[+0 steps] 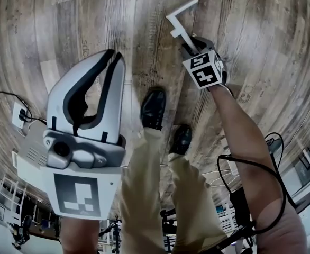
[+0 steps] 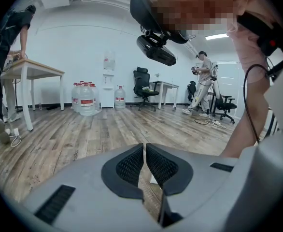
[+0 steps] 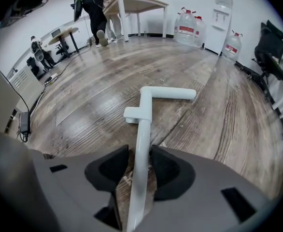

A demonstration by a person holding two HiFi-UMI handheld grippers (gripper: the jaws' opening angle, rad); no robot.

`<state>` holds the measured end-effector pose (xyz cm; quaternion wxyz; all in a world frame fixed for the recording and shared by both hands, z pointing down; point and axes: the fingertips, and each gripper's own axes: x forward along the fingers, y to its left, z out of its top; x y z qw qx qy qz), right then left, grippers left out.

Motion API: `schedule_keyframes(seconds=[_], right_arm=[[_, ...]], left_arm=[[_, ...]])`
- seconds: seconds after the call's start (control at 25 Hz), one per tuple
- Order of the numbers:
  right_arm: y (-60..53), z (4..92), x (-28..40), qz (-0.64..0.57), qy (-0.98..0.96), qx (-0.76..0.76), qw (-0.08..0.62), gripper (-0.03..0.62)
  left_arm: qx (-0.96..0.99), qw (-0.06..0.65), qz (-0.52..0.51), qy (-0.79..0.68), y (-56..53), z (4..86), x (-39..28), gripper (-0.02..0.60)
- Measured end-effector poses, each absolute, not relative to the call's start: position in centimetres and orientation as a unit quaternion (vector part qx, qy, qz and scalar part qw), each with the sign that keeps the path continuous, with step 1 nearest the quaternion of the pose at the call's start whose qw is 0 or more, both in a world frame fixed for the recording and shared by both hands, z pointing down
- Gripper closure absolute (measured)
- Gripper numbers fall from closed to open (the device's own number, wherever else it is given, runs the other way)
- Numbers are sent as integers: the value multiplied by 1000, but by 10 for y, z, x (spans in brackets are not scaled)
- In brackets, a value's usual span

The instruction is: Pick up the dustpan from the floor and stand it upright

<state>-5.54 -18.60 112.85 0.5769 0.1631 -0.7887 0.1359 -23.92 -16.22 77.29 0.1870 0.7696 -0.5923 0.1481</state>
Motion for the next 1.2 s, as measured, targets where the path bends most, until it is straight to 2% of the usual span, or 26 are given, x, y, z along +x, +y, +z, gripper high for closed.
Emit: schedule_keyframes(seconds=[0.08,0.6,0.92,1.2], right_arm=[[-185,1129,-55,127,-791,165,576,496],[-193,1080,-55,136,-805,193,544,508],[-195,972,-55,123,-825,208,510,511],[-208,844,-46,103,-844,243,467,513]], left_arm=[[771,183,147,-593,-162,764,-237,558],[777,162,140,-592,-155,714,-222,558],[780,148,138,-592,-151,688,-215,558],[776,128,128,-605,-175,588,-200,558]])
